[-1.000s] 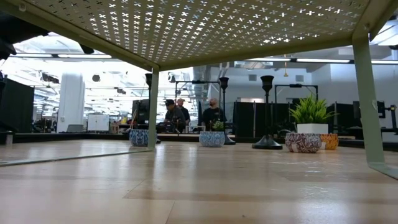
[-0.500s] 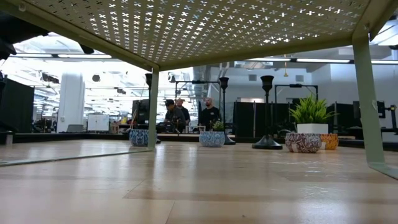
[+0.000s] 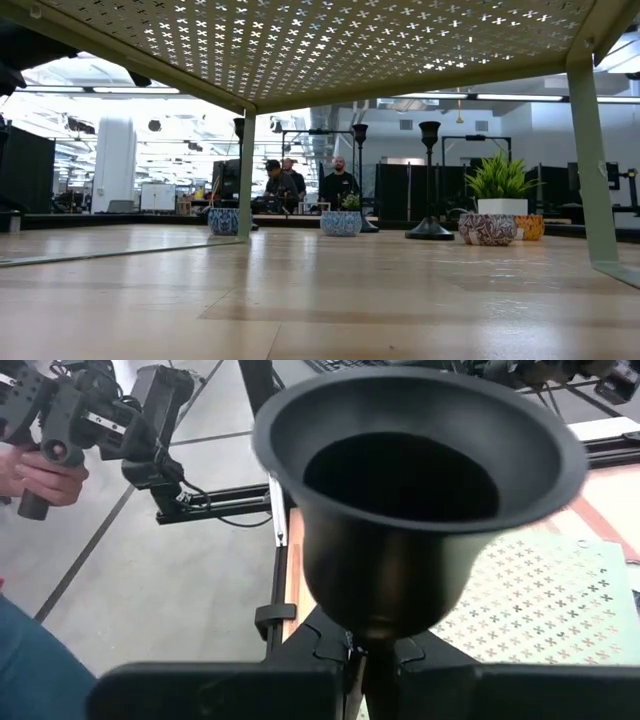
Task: Pick & Place candle stick holders
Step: Put the candle holder on the shelf
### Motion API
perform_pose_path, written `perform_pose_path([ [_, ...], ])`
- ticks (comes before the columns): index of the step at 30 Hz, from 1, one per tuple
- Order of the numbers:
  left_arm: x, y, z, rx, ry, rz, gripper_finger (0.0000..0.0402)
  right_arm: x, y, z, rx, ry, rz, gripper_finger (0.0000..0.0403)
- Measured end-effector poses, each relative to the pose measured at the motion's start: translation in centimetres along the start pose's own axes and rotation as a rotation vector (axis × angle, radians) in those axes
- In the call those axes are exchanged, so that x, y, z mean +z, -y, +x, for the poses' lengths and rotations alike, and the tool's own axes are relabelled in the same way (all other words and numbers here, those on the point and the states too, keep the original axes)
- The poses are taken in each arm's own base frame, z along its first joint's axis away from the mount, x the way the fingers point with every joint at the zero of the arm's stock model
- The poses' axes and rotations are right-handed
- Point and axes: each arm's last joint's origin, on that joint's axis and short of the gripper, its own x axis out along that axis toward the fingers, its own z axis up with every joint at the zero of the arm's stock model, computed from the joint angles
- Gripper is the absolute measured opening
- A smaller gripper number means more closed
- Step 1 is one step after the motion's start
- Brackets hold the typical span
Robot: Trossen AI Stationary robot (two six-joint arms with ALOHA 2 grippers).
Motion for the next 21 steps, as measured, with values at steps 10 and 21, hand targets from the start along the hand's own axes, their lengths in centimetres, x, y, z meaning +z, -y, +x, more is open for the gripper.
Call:
perform_pose_path([
  [10, 0.00, 0.00, 0.00, 0.000, 0.000, 0.000, 0.0009, -0.06, 0.01, 0.00, 0.004, -0.008, -0.004, 0.0007],
  [21, 0.00, 0.00, 0.00, 0.000, 0.000, 0.000, 0.0008, 0.11, 0.32, 0.26, -0.003, -0.008, 0.001, 0.0038],
])
